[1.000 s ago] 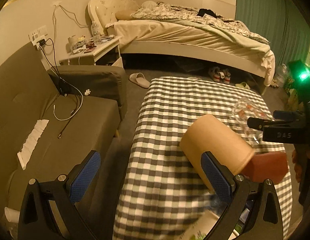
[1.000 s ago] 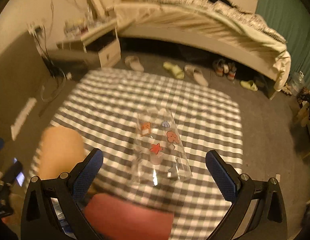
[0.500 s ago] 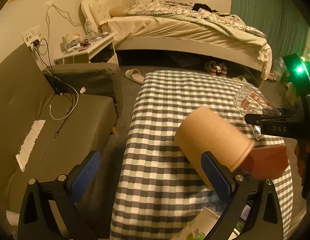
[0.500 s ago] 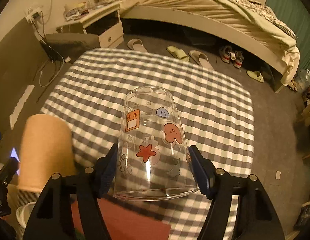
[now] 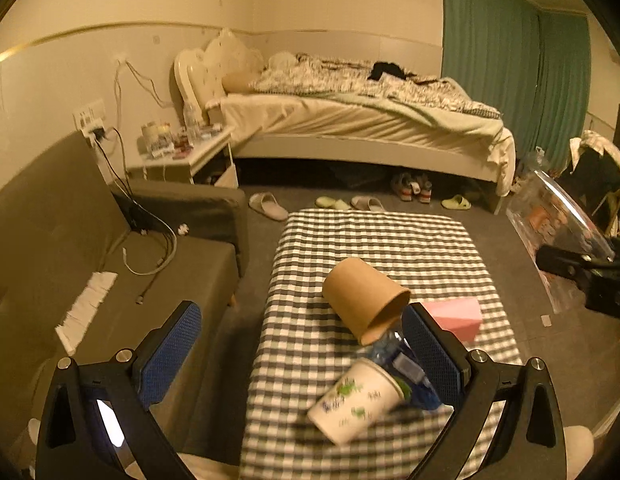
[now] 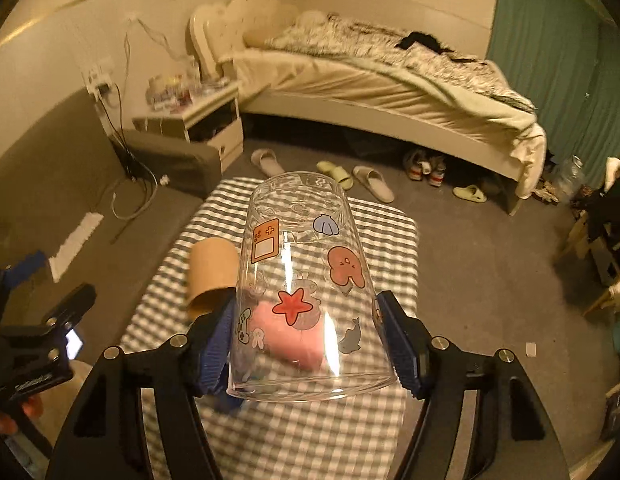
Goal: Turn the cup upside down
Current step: 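Lift the clear cup with the right gripper and turn it over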
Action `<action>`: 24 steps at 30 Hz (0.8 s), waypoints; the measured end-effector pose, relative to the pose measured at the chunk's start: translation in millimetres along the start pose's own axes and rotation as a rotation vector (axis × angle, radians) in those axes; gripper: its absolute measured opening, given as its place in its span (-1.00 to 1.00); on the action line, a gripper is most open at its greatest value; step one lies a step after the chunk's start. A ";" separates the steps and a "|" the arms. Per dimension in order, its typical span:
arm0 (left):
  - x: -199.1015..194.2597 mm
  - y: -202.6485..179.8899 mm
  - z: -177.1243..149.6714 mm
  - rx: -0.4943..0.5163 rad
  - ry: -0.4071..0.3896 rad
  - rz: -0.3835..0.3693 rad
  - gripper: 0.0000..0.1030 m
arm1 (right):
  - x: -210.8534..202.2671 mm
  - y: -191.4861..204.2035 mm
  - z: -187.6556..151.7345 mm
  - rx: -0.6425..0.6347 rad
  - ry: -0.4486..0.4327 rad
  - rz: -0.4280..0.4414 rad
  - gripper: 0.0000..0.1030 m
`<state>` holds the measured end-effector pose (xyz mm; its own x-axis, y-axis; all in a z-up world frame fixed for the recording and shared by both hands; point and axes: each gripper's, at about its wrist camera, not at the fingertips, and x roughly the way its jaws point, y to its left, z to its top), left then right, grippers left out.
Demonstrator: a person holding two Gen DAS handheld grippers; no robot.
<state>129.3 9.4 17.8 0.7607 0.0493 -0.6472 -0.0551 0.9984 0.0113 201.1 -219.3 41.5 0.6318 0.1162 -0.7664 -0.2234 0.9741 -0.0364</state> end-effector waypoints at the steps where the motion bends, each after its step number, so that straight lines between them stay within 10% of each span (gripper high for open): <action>1: -9.1 -0.1 -3.4 0.001 -0.006 -0.001 1.00 | -16.2 2.6 -8.7 0.012 -0.005 0.010 0.32; 10: -56.0 13.1 -55.0 -0.007 -0.005 -0.026 1.00 | -66.5 38.9 -89.9 0.078 0.031 0.007 0.32; 24: -23.9 31.2 -134.5 -0.008 0.092 0.027 1.00 | 34.9 73.9 -192.2 0.170 0.263 0.027 0.32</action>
<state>22.4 35.7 -68.9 0.6966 0.0732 -0.7137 -0.0802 0.9965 0.0239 64.1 -180.5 -111.2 0.4087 0.1095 -0.9061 -0.0960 0.9924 0.0766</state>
